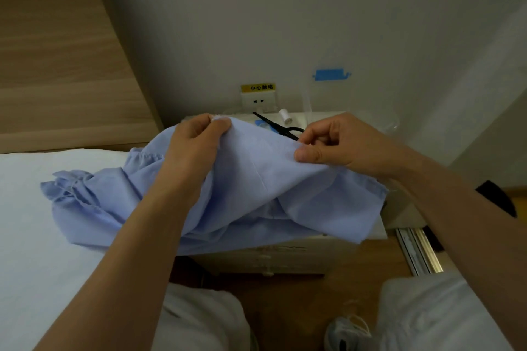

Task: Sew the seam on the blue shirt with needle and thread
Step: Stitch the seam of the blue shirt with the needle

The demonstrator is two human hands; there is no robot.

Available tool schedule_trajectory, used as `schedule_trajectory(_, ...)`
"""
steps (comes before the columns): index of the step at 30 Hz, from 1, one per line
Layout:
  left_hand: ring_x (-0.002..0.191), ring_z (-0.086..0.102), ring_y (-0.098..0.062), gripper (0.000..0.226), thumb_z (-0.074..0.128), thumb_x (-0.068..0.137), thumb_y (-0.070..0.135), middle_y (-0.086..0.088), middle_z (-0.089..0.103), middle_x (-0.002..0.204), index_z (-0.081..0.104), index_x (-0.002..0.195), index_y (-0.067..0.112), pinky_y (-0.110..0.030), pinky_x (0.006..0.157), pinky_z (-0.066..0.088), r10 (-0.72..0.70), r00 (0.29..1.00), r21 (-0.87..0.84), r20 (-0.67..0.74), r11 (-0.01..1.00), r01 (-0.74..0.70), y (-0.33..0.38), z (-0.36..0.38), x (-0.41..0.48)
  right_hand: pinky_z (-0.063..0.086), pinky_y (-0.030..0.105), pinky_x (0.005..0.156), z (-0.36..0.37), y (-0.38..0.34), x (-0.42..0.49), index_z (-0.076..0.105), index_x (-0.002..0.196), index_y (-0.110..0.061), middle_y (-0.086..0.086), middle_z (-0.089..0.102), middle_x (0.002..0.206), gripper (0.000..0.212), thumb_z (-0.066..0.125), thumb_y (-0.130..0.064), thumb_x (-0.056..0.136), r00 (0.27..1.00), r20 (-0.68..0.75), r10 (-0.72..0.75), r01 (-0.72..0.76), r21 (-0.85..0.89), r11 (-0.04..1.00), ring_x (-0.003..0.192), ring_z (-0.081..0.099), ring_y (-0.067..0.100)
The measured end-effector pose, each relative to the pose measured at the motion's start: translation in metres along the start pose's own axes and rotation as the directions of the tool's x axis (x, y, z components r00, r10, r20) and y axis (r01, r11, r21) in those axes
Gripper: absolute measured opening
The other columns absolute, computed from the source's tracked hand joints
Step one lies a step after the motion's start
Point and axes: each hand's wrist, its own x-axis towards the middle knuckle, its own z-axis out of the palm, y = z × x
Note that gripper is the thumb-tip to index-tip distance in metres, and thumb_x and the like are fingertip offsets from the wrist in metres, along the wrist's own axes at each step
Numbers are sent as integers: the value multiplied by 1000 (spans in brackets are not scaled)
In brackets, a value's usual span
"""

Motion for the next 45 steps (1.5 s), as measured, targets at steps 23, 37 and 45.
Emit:
schedule_trajectory(23,69,43,-9,29,51,97,29,5,44,72,45,68,28,-23,66,38,-118,956,-223,-267,973,58,3,0,-1,42,15,61,-13,18,5,71,75,-17,-4,61,61,21,67,-31,89,962,-268,59,-102,-149,984,58,53,7)
schedule_trajectory(37,64,60,-3,22,51,98,21,1,62,73,61,79,16,-13,59,49,67,972,-143,227,989,-35,1,10,-6,45,18,67,46,-10,12,66,85,-15,-2,65,82,21,71,-35,84,933,-300,-199,115,-276,954,72,57,9)
schedule_trajectory(45,61,58,-3,19,52,97,20,3,60,72,58,79,16,-16,60,50,36,984,-193,174,981,-1,0,7,-5,48,15,78,42,-4,17,67,84,-18,-7,68,83,10,63,-15,92,992,-100,-75,74,-13,997,82,63,2)
